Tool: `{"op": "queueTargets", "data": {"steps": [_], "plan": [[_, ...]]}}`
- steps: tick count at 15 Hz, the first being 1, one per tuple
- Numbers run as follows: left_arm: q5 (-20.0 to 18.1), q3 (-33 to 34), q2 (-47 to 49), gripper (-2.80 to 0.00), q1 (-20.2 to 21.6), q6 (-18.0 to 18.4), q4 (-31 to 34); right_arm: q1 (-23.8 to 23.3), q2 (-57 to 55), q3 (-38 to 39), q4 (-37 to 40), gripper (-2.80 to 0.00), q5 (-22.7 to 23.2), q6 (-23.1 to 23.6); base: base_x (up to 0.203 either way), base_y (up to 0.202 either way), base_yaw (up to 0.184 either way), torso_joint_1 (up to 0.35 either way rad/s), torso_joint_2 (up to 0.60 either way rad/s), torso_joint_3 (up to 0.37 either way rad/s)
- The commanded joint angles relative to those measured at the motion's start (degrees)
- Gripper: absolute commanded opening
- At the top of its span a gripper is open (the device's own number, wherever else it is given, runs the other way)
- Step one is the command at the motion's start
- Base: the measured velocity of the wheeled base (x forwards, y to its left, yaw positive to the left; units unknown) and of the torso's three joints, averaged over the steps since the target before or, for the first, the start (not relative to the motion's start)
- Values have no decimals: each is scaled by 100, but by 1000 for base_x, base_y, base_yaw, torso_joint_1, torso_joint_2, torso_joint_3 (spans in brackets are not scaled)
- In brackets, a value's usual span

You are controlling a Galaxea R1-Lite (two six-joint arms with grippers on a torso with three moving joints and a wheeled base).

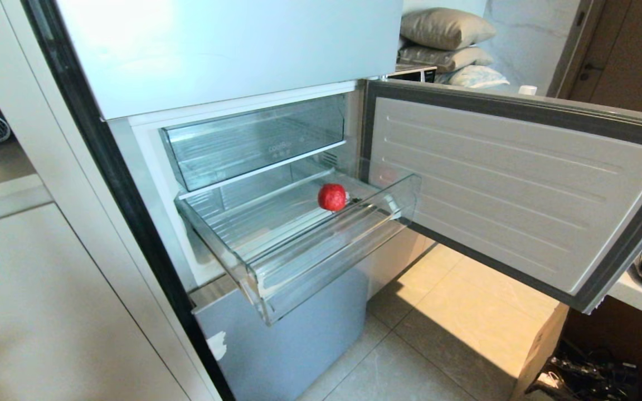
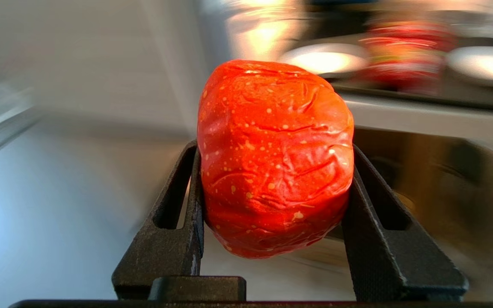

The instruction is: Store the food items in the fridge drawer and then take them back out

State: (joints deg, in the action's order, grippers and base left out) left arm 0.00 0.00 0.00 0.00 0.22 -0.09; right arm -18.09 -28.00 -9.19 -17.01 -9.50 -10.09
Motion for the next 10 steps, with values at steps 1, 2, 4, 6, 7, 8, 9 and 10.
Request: {"op": "queueTargets", "data": {"steps": [1,2,4,6,7,8,9,10], "plan": [[0,9,9,-280,0,-4,0,-1210,-1447,-362,-240,-280,2,-79,0,0,0,0,0,0],[0,9,5,-280,0,-1,-9,-1915,-1873,-510,-506,-280,135,-138,0,0,0,0,0,0],[0,9,1,-280,0,4,0,-3048,-2826,-784,-1116,-280,517,-211,0,0,0,0,0,0],[0,9,0,-280,0,4,0,-4055,-3866,-1171,-1680,-280,1003,-243,0,0,0,0,0,0],[0,9,9,-280,0,4,0,-4422,-4335,-1405,-1865,-280,1183,-246,0,0,0,0,0,0],[0,9,0,-280,0,-2,0,-4677,-4855,-1663,-2036,-280,1317,-245,0,0,0,0,0,0],[0,9,1,-280,0,4,-7,-4871,-5444,-1926,-2217,-280,1406,-242,0,0,0,0,0,0],[0,9,0,-280,0,-2,0,-5028,-5984,-2176,-2405,-280,1472,-237,0,0,0,0,0,0]]}}
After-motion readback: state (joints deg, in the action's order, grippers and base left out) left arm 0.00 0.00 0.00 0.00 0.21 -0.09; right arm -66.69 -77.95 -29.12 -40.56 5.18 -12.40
